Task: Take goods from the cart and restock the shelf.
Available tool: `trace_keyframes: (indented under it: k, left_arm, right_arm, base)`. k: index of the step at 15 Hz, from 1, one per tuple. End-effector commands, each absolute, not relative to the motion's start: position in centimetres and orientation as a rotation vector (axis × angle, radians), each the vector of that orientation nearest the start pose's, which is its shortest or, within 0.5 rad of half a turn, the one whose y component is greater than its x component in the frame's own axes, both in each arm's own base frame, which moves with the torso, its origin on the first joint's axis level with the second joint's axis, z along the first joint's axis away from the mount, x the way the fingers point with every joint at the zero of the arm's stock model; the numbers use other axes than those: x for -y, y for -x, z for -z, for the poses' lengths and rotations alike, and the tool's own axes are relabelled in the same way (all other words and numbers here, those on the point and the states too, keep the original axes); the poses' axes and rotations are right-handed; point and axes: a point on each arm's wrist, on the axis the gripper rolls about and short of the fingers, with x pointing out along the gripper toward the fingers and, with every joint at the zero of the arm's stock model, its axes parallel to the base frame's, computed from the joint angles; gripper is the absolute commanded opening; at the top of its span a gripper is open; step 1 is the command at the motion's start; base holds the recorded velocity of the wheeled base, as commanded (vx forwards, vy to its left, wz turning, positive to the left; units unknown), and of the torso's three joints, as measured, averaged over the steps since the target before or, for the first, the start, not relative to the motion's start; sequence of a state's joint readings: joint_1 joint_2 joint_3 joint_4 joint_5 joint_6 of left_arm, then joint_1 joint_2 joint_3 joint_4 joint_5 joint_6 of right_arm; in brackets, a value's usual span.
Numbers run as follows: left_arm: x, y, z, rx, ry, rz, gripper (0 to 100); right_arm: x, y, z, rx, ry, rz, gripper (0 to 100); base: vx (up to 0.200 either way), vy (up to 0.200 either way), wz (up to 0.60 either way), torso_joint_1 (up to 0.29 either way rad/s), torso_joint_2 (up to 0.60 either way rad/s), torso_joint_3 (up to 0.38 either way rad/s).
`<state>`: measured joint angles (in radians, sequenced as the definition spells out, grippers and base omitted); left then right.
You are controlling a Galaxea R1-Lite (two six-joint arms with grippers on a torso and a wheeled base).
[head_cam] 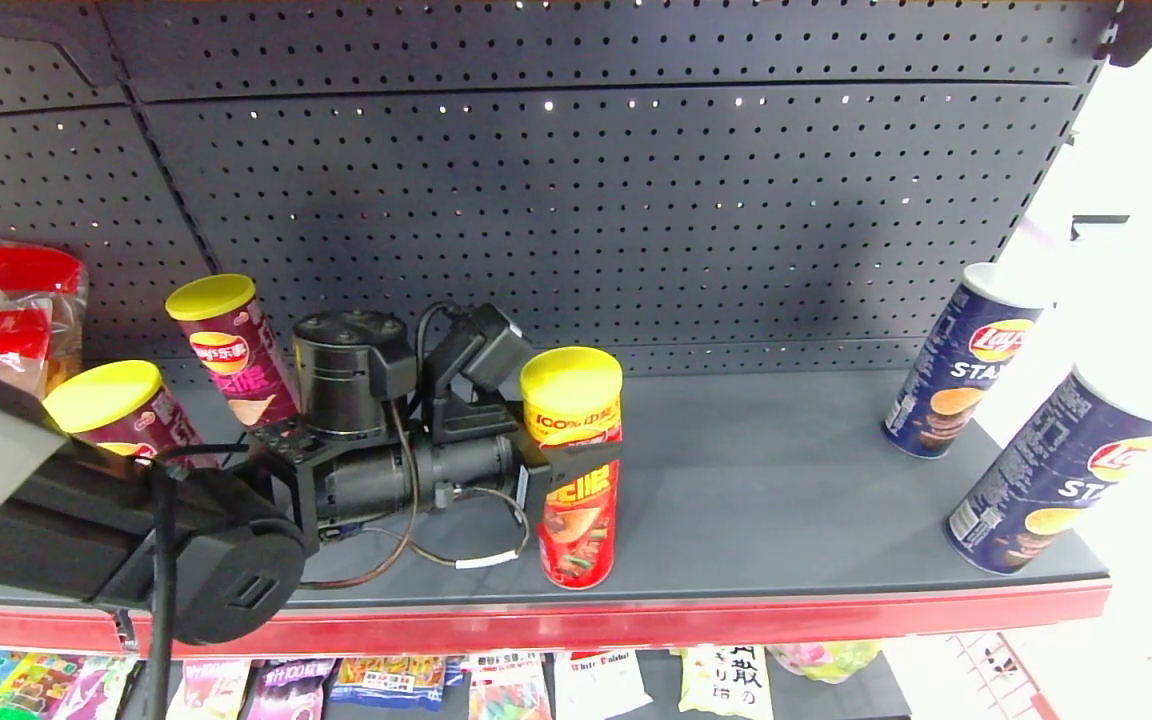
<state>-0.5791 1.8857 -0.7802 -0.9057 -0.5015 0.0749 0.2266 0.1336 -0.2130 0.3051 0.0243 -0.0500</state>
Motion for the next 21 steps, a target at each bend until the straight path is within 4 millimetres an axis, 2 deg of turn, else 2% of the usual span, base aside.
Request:
trace_keyframes:
  k: [1,4,14,21]
  left_arm:
    - [19.2,-27.3,-14.6,-0.166,-0.074,1.087,0]
    - [18.9,-26.9,-14.0,-0.190,-0.073,1.097,0]
    - [19.2,-26.3,-14.3,-0.183,-0.074,1.128,0]
    - [19.1,-26.0,-13.7,-0.191,-0.096,1.130,0]
  right_arm:
    - [0.6,2.8,-10.6,-0.222,0.073,-0.256,0]
    - [0.6,2.8,-10.6,-0.222,0.073,-0.256,0]
    - [0.6,2.9,-10.6,-0.219,0.073,-0.256,0]
    - [0.6,2.9,-10.6,-0.216,0.073,-0.256,0]
  base:
    - [0.000,0.000,0.00,0.000,0.00,0.000]
    - [0.000,0.000,0.00,0.000,0.00,0.000]
    - [0.000,0.000,0.00,0.000,0.00,0.000]
    - [0.000,0.000,0.00,0.000,0.00,0.000]
